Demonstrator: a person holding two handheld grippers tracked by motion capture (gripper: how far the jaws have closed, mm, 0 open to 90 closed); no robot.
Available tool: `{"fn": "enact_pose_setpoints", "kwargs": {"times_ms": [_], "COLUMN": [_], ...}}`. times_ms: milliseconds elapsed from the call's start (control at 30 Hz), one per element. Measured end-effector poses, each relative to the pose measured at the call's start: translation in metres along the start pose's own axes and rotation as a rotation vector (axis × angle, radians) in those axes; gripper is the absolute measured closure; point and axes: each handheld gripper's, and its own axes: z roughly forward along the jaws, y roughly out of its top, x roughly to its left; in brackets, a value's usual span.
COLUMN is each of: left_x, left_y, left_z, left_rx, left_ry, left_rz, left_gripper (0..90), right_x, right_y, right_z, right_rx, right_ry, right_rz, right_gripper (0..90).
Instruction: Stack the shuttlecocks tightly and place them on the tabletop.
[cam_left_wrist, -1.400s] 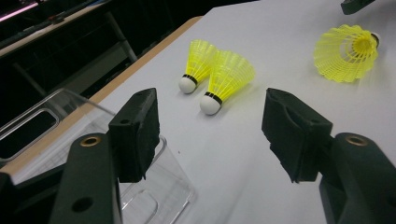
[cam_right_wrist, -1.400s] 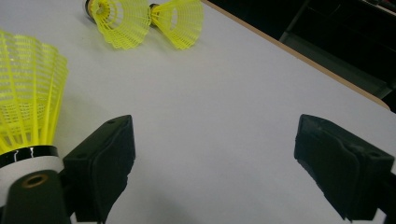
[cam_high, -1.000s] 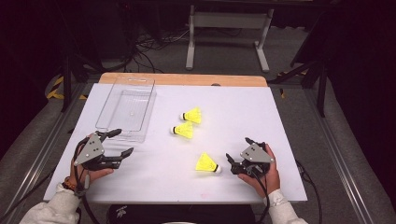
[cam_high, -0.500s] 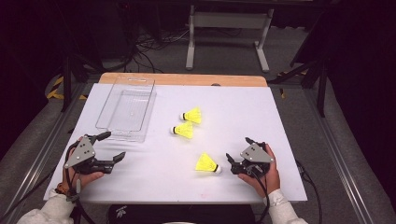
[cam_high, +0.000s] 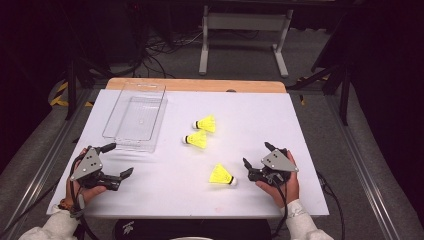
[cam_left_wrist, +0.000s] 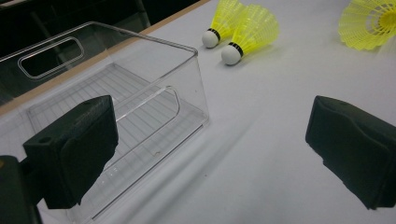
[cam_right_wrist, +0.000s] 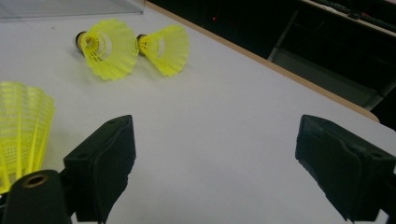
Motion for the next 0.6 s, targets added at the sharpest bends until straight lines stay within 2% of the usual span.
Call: {"fn": "enact_pose_setpoints", "kwargs": {"times_ms": [300, 433, 533, 567, 600], "left_x": [-0.004, -0.004, -0.004, -0.004, -0.005], "left_y": [-0.003, -0.003, -0.003, -0.003, -0.003], "left_z": [0.001, 0.001, 0.002, 0.003, 0.003], "left_rx": [0.016, 0.017, 0.019, 0.021, 0.024], "left_ry": [-0.006, -0.008, -0.012, -0.009, -0.007], "left_rz": [0.009, 0.006, 0.006, 0.009, 0.012], "left_gripper": [3.4, 3.4, 3.4, 3.5, 3.5], "right_x": [-0.006, -0.011, -0.017, -0.018, -0.021], "right_y": [0.005, 0.009, 0.015, 0.017, 0.021], "right_z": [0.009, 0.012, 0.013, 0.013, 0.014], "right_rx": [0.007, -0.004, -0.005, -0.007, -0.014], "right_ry": [0.023, 0.029, 0.01, 0.011, 0.031], "right_rz": [0.02, 0.048, 0.064, 0.07, 0.085], "right_gripper": [11.5, 11.6, 11.5, 11.6, 11.6]}}
